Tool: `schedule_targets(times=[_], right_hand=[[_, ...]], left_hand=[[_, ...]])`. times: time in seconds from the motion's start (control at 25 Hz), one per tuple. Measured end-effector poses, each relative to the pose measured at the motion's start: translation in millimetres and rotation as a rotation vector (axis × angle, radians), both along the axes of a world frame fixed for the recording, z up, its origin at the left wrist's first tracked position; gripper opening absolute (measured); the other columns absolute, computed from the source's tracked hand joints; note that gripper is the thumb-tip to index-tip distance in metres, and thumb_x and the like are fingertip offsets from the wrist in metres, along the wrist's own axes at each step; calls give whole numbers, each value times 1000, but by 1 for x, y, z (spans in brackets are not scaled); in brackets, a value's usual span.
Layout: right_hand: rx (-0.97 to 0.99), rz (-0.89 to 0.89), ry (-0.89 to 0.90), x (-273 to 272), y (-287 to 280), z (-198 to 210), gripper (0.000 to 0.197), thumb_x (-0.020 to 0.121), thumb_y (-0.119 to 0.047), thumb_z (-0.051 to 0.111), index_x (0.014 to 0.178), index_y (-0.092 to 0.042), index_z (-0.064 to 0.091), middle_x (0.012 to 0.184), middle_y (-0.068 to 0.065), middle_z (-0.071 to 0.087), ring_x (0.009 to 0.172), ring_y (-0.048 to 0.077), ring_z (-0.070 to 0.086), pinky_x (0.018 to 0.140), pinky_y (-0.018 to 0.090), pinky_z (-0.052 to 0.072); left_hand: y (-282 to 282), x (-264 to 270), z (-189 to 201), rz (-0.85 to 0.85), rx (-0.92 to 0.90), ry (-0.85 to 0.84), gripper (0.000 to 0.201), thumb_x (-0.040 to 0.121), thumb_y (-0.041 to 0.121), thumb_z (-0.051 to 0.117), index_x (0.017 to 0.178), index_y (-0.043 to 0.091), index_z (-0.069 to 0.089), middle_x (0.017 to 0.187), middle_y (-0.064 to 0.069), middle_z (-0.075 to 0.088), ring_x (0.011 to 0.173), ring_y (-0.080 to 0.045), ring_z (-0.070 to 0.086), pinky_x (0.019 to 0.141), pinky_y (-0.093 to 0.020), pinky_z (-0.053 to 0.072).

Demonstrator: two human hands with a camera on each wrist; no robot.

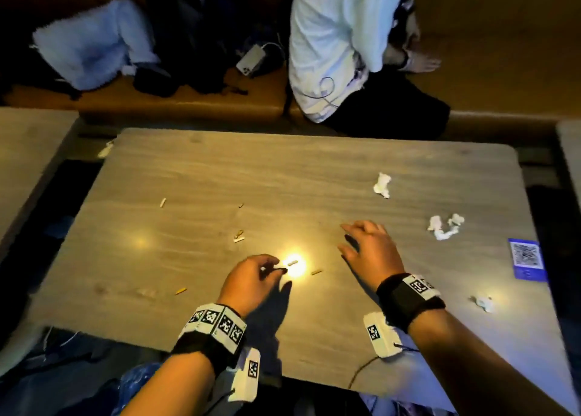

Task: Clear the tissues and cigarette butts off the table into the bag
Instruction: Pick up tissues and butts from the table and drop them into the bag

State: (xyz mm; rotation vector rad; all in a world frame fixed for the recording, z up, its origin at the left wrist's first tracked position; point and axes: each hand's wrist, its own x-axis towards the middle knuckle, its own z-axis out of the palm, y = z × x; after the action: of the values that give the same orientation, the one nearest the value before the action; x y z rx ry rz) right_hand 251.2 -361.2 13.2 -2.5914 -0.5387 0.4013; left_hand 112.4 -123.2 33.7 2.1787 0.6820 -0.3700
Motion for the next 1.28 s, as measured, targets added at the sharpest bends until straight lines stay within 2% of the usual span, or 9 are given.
schedule_targets(times=[0.16,0.28,0.4,0.56,0.68,0.84,1.04,1.16,1.28], right_hand=[[-201,-256,-29,19,-87,-17,51,83,-44,62,133,-37,52,133,-1,51,123,26,44,98,43,47],[-248,-353,-29,32,-133,-30,51,82,-33,63,132,-34,53,130,2,52,116,27,47,99,43,46],[-255,-319,-29,41,-149,-44,49,83,-22,60,130,-32,56,123,3,56,108,28,53,97,40,48],[-291,-278,2,56,-142,-43,29,84,-29,58,110,-21,68,113,5,60,103,29,55,92,39,49],[-333,-238,37,65,-140,-43,28,80,-10,58,104,-15,72,110,8,63,102,29,58,88,38,53],[-362,-142,38,67,-137,-43,41,75,3,53,112,-7,67,112,14,63,103,34,60,85,41,56],[-391,-84,4,65,-124,-38,32,72,6,56,97,-9,69,98,13,68,92,31,64,78,35,55],[-388,-55,11,67,-123,-38,31,71,7,57,96,-7,69,97,15,69,93,33,64,81,37,56],[-392,-58,20,69,-121,-40,28,71,6,59,93,-8,69,94,13,69,92,33,64,79,37,57]], left_hand=[[-61,44,-11,-228,78,-41,33,87,32,69,120,29,66,117,11,65,99,-9,66,91,-29,53],[-105,70,-22,-362,73,-60,34,87,30,69,121,28,65,119,7,63,101,-9,65,92,-26,51],[-133,91,-29,-478,107,-10,34,89,34,67,122,31,62,118,10,60,96,-6,64,88,-21,50],[-143,122,-36,-511,175,-25,34,86,34,68,120,32,62,115,7,60,92,-10,65,87,-28,53],[-144,165,-43,-444,210,-115,32,83,30,71,114,30,64,112,4,60,87,-16,68,83,-35,56],[-146,226,-55,-387,303,-159,54,84,24,72,134,28,53,129,-3,55,101,-27,67,90,-40,55],[-141,276,-71,-502,377,-146,69,89,12,63,148,33,35,135,-5,48,113,-30,58,94,-40,51],[-134,292,-78,-613,471,-110,59,89,16,62,138,42,44,129,-1,51,111,-30,57,85,-42,54],[-131,293,-75,-649,517,-160,24,90,23,63,111,33,68,116,0,60,100,-28,62,75,-35,51]])
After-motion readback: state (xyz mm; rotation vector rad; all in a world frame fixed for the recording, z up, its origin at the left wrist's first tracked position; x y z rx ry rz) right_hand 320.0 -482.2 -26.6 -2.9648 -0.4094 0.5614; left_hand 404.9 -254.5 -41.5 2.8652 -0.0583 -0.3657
